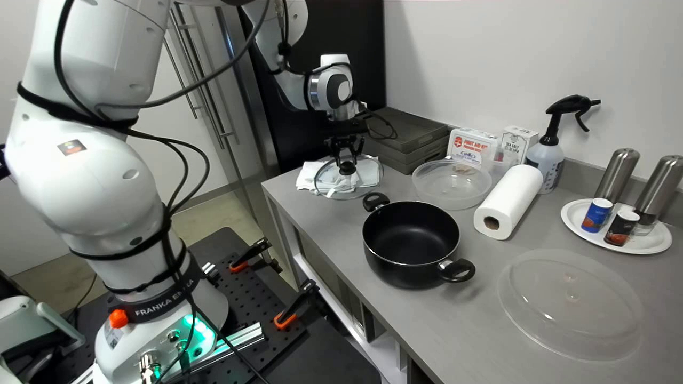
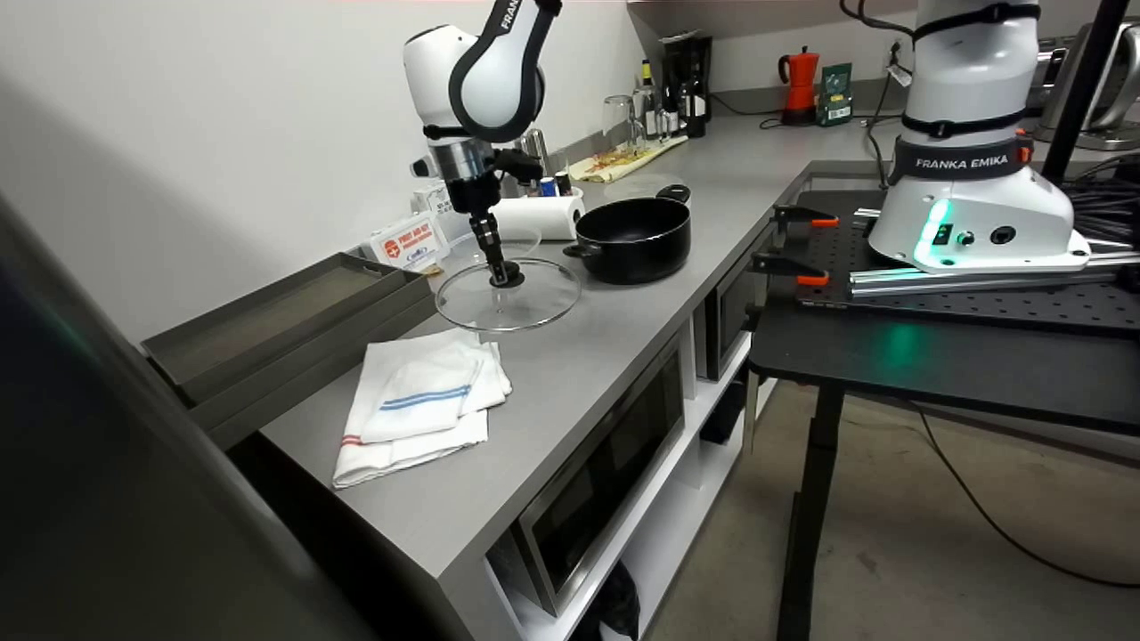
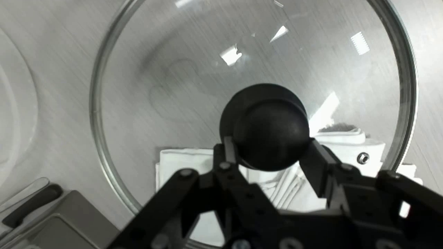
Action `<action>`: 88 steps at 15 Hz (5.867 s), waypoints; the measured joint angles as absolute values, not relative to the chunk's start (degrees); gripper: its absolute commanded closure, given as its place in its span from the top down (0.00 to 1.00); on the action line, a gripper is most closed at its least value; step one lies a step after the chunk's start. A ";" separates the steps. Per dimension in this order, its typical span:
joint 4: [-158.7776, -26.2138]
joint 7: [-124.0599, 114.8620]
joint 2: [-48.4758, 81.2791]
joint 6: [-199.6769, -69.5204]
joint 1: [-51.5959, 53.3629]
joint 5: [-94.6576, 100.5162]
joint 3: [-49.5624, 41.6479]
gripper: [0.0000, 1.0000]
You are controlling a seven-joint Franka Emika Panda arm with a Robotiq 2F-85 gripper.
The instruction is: Place the glass lid on the pot
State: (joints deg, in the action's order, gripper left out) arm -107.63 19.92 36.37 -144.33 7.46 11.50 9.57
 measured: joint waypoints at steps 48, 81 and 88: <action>-116.69 15.62 28.28 -139.46 -12.59 -5.62 1.80 0.23; -121.19 15.55 26.48 -139.71 -16.31 -7.76 -1.73 0.23; -120.46 15.23 27.14 -138.41 -15.89 -7.59 -1.76 0.23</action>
